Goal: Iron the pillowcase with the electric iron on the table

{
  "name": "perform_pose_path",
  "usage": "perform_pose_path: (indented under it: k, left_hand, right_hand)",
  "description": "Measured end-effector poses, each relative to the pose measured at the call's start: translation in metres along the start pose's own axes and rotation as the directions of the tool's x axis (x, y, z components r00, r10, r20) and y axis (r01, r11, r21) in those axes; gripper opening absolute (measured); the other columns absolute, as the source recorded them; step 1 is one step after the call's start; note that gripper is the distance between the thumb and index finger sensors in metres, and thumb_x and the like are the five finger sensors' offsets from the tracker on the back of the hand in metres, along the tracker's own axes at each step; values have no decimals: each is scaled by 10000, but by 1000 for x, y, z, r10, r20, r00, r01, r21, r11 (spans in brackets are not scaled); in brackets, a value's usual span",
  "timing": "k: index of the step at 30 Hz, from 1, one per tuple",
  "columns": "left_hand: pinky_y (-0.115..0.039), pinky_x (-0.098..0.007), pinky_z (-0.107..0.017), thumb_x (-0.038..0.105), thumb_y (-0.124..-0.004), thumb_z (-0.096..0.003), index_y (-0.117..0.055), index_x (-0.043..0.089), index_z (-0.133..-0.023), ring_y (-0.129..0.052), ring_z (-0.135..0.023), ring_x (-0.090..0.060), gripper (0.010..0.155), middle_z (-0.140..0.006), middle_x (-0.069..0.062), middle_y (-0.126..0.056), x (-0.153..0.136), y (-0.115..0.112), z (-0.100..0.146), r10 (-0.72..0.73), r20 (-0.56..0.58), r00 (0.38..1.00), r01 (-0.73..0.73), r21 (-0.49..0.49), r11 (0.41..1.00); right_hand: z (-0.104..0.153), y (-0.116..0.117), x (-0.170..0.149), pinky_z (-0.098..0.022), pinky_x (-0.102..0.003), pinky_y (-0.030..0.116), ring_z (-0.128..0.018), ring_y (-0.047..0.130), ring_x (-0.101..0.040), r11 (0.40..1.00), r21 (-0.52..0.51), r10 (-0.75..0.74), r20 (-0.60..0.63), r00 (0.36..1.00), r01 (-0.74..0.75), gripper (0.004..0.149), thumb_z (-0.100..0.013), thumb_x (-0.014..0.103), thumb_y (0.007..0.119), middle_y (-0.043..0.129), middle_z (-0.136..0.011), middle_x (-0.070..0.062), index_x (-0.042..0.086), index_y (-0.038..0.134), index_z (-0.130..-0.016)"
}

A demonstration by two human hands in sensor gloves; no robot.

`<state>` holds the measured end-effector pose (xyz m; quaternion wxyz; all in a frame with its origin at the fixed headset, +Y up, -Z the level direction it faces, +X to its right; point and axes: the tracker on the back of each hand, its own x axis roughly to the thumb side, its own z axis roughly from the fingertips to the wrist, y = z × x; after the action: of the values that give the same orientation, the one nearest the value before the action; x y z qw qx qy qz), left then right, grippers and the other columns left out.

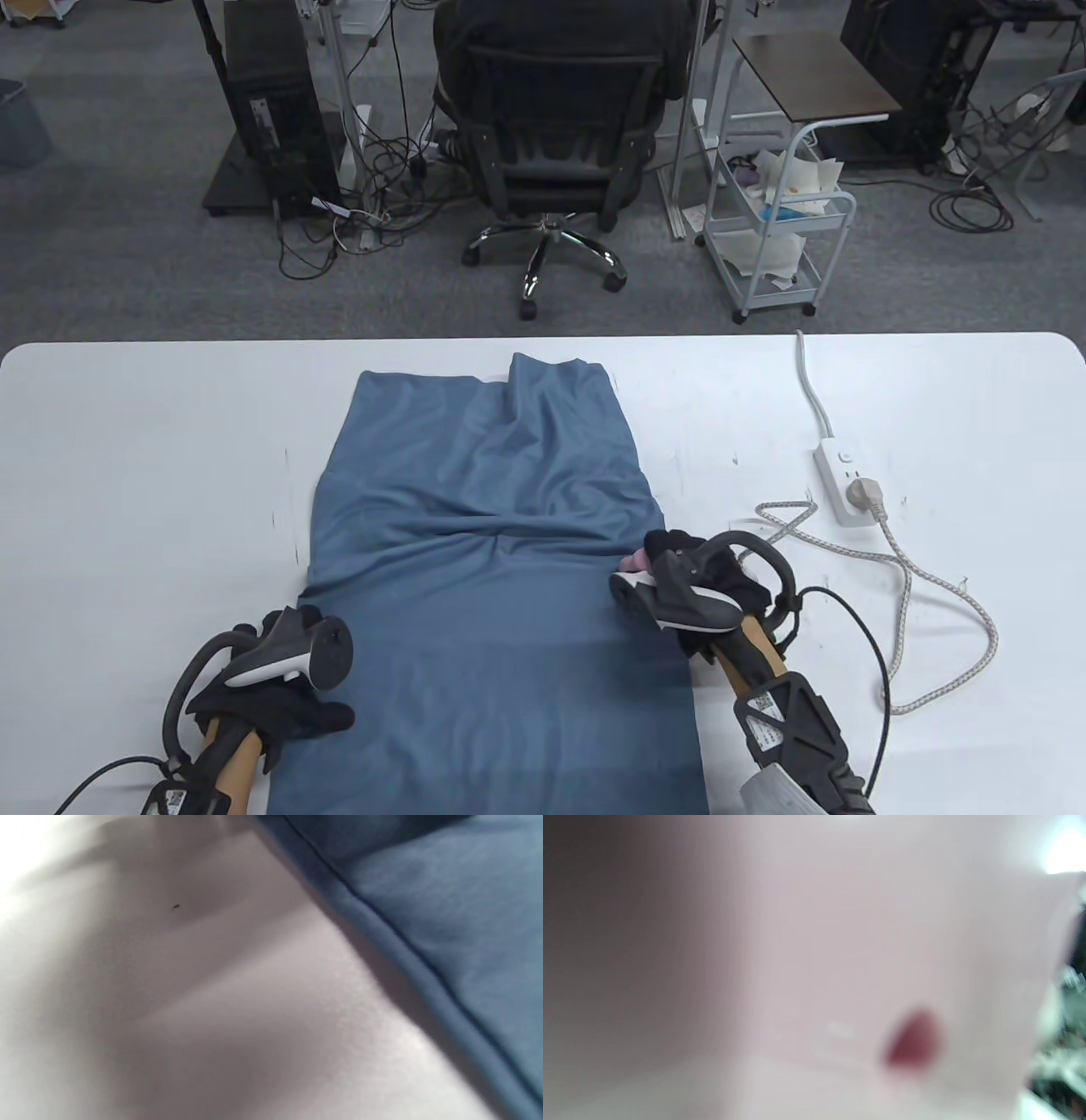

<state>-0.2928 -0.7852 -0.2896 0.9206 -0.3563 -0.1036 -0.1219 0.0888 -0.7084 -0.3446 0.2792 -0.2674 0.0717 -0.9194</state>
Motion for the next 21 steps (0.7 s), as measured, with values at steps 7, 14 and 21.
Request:
perform_pose_path:
  k: [7, 14, 21]
  left_hand:
    - [-230, -689, -749, 687, -575, -392, 53, 171, -1101, -89, -1076, -543, 1079, -1165, -235, 41, -14, 0, 10, 52, -18, 998, -51, 57, 997]
    - [-229, -681, -741, 687, -605, -370, 35, 174, -1107, -95, -1067, -551, 1103, -1164, -249, 28, -21, -6, 4, 38, -45, 998, -38, -11, 999]
    - [-228, -685, -740, 687, -610, -365, 52, 191, -1097, -89, -1065, -554, 1104, -1163, -254, 32, -22, -7, 4, 62, -59, 996, -64, -30, 998]
  right_hand:
    - [-2, -80, 72, -232, -243, 877, -270, 933, -58, 962, -250, -31, 289, 957, 106, 677, -502, 575, 440, 882, -565, 31, 65, 679, -877]
    - [6, -94, 154, -232, -239, 882, -270, 935, -53, 919, -290, -31, 621, 783, 267, 677, -496, 570, 421, 883, -565, 38, 72, 679, -876]
    - [-10, -84, 166, -227, -238, 879, -265, 933, -55, 889, -191, -206, 645, 736, 416, 678, -501, 569, 422, 884, -561, 34, 67, 683, -874]
